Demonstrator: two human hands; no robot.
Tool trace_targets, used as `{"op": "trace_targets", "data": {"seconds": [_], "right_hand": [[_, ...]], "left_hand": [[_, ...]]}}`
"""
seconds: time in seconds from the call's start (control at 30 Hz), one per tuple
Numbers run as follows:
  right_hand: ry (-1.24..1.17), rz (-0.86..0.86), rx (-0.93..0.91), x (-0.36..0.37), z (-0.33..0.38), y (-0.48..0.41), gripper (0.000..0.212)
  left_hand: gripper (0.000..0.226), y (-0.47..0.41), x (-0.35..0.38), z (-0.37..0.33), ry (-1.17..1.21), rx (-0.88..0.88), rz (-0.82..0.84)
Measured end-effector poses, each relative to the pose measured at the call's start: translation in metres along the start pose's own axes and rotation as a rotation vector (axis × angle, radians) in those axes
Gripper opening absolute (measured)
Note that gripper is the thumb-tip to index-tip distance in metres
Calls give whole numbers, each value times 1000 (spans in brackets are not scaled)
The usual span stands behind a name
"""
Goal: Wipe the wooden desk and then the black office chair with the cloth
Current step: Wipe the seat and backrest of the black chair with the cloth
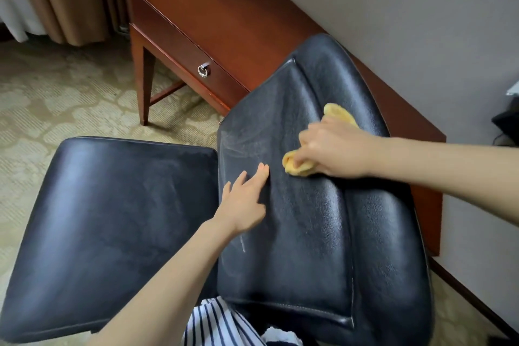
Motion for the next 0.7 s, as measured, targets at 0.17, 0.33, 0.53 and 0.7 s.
{"op": "trace_targets", "data": {"seconds": [0.17, 0.33, 0.53, 0.7], "right_hand": [[107, -90, 265, -14, -56, -42, 25], [-17, -173, 503, -21, -78, -66, 21], [-40, -130, 401, -8, -23, -69, 14], [-81, -29, 166, 11, 62, -38, 12]], "left_hand": [[83, 10, 5, -2, -77, 27, -2], [99, 18, 8, 3, -126, 27, 42], [69, 20, -1, 16, -123, -35, 56], [66, 20, -10, 23, -138, -75, 41]]}}
Point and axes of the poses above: each hand's wrist, its own y-axis away from the middle knuckle, its own x-axis out of the palm, z = x × y, the point moved 6 cm from there along -y, towards the middle knuckle, and after that the axes turned 6 degrees about -x, right-handed, at the moved point
